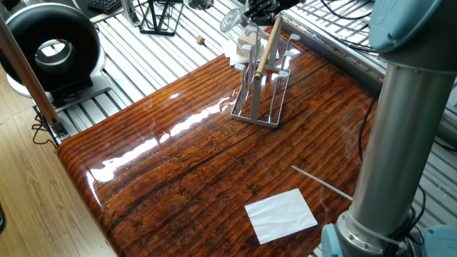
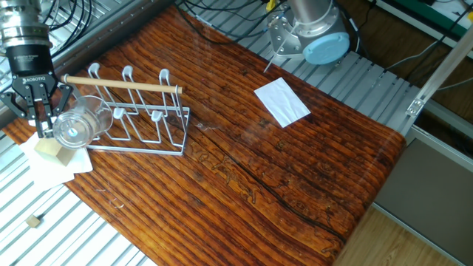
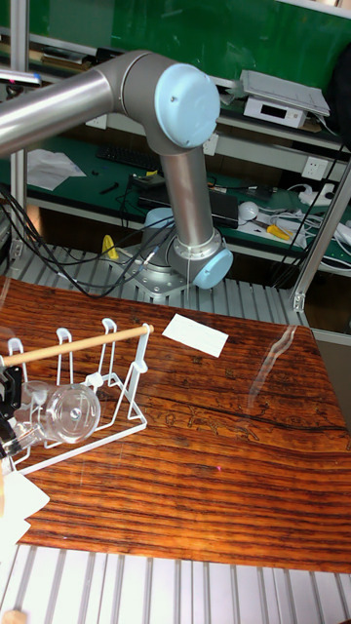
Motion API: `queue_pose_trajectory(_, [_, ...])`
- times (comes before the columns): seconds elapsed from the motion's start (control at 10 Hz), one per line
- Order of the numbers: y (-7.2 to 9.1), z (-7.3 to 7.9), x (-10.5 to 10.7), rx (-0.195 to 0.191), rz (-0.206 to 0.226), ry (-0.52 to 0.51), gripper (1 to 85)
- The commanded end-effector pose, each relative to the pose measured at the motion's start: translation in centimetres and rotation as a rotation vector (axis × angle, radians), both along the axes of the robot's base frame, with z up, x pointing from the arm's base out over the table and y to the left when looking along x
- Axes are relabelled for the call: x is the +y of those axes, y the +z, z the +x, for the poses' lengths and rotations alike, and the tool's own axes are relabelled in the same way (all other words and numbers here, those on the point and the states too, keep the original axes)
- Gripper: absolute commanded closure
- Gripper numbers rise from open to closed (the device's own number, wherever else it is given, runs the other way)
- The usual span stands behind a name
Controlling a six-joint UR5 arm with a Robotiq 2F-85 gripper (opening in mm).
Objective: Put the cup on the cup rack
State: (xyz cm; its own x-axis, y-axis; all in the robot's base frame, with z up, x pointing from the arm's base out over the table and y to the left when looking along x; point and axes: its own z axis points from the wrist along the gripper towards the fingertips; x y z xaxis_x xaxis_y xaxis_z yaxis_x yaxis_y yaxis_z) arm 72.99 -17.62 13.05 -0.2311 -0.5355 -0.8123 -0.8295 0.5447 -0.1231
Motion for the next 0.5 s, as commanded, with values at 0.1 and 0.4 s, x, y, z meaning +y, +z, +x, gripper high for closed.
queue_pose_trajectory(0.1, [0.38, 0.08, 0.40, -0.006, 0.012, 0.030, 84.7])
queue_pose_trajectory(0.4, [0.36, 0.12, 0.80, -0.014, 0.029, 0.050, 84.7])
